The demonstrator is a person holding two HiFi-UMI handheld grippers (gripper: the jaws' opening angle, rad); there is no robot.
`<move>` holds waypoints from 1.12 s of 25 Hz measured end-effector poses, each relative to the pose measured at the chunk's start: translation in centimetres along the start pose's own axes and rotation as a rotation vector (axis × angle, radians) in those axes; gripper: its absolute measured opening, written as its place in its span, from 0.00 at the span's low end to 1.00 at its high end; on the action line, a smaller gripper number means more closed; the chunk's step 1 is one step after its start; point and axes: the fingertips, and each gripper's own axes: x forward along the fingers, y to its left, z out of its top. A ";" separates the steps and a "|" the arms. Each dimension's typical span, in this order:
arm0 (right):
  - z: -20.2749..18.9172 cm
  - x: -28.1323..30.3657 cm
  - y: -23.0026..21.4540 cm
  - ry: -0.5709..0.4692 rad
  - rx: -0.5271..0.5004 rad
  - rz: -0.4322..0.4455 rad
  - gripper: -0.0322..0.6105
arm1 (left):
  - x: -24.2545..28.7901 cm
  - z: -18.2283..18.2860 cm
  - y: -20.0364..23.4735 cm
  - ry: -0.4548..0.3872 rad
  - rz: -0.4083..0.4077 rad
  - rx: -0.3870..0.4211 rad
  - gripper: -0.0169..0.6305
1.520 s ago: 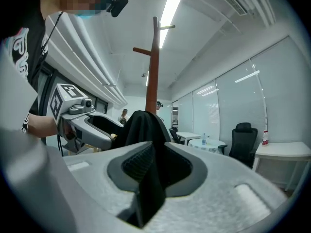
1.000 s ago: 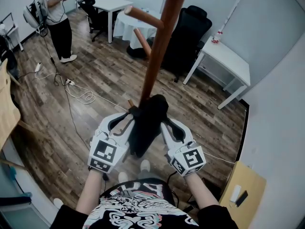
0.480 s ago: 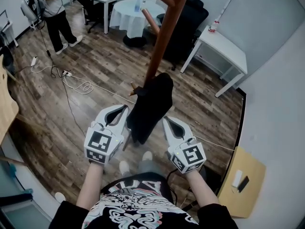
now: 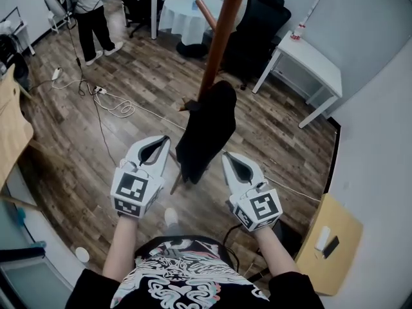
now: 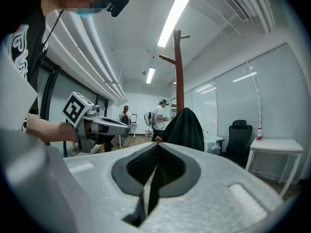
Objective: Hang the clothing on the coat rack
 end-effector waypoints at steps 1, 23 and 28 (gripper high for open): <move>-0.1 -0.6 0.1 0.000 0.004 0.002 0.05 | -0.4 0.0 -0.6 0.000 0.005 -0.006 0.01; -0.2 -15.2 6.2 -0.007 -0.031 0.009 0.05 | -10.9 0.6 -16.8 -0.031 -0.060 -0.030 0.01; 0.8 -15.9 6.1 -0.027 -0.039 -0.004 0.05 | -11.6 1.2 -17.1 -0.046 -0.015 0.016 0.01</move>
